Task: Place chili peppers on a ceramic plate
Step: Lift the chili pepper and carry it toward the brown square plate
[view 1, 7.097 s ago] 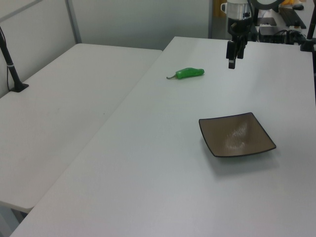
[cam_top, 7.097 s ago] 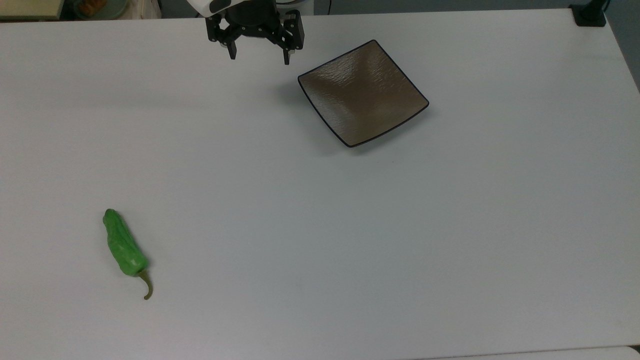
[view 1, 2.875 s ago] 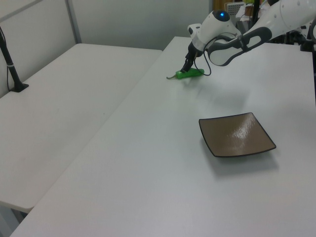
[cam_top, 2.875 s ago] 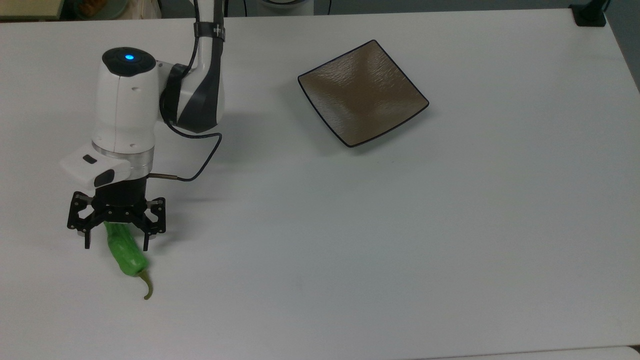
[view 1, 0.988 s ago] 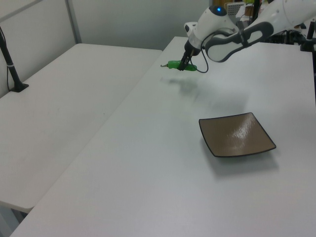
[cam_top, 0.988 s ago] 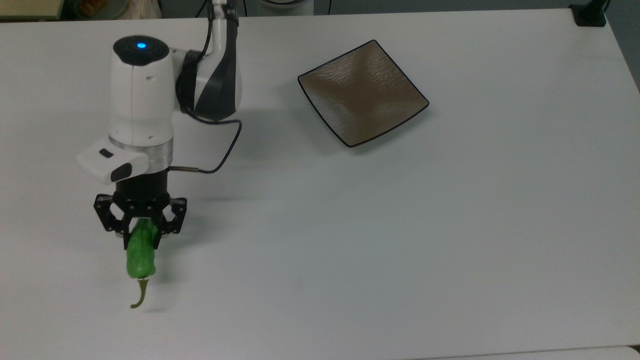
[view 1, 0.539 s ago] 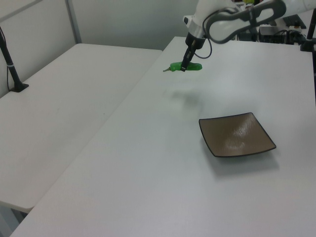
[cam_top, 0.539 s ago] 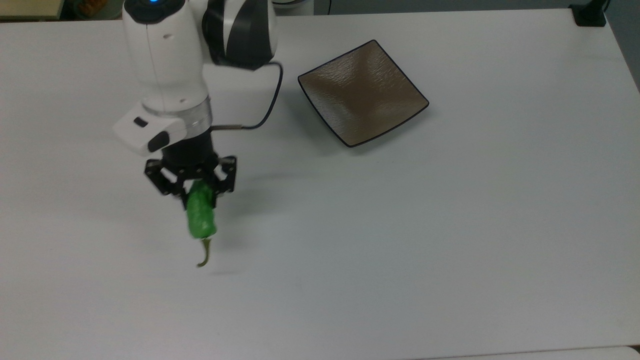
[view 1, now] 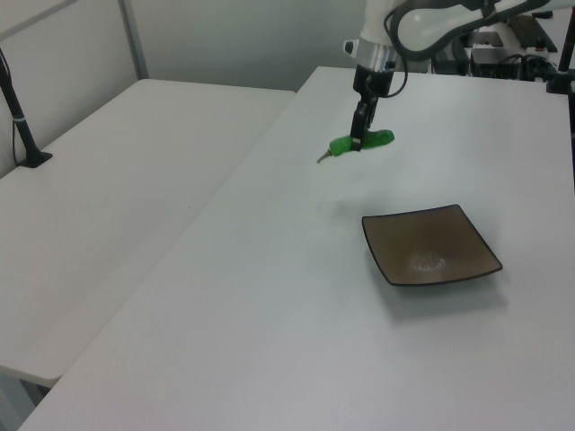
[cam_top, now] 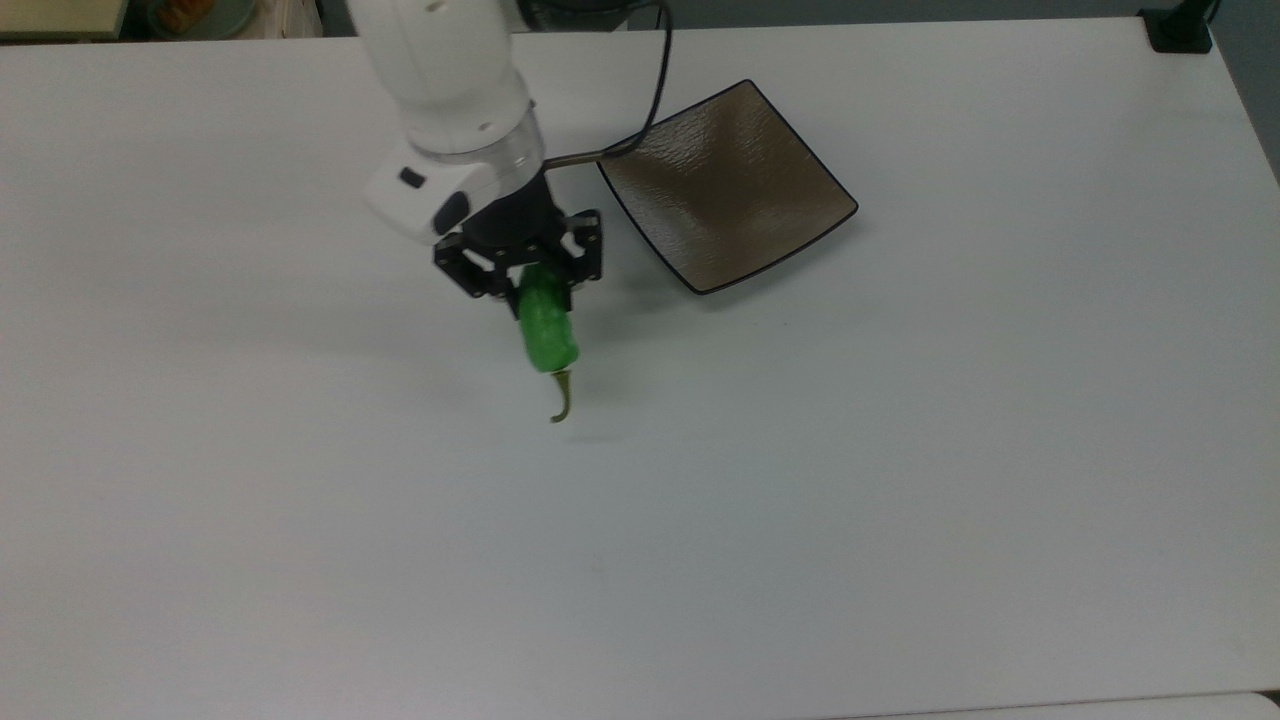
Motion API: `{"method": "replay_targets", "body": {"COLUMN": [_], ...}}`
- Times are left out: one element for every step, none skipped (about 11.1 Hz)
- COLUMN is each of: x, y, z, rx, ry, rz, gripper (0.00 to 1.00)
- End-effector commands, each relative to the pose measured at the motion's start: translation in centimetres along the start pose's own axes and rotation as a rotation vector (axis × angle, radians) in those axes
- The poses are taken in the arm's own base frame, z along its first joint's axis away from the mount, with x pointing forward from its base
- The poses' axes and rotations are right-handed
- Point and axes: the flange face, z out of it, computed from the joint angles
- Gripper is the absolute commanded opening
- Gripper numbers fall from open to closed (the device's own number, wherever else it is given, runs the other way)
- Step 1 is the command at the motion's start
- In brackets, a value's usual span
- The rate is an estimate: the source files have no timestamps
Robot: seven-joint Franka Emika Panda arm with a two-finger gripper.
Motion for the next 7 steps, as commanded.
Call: {"method": "replay_targets", "body": {"x": [-4.0,-4.6,-5.5,-6.5,-7.1,-7.4,-7.7], "y": [-4.7,-6.6,-7.8,-10.0,-11.3,-13.0,-14.1], "z": [-2.5,-3.2,-3.5,-3.1,-2.6,-2.1,-1.7], "rx": [0.046,0.054,0.055,0.06,0.071,0.078,0.081], "ry": [-0.004,-0.002,-0.008,-0.024,-0.037,-0.05,-0.061], "rz": [0.012,0.007,0.016,-0.003,-0.008,-0.01,-0.002], "gripper": [0.33,0.33,0.33,0.34,0.34,0.34,0.34]}}
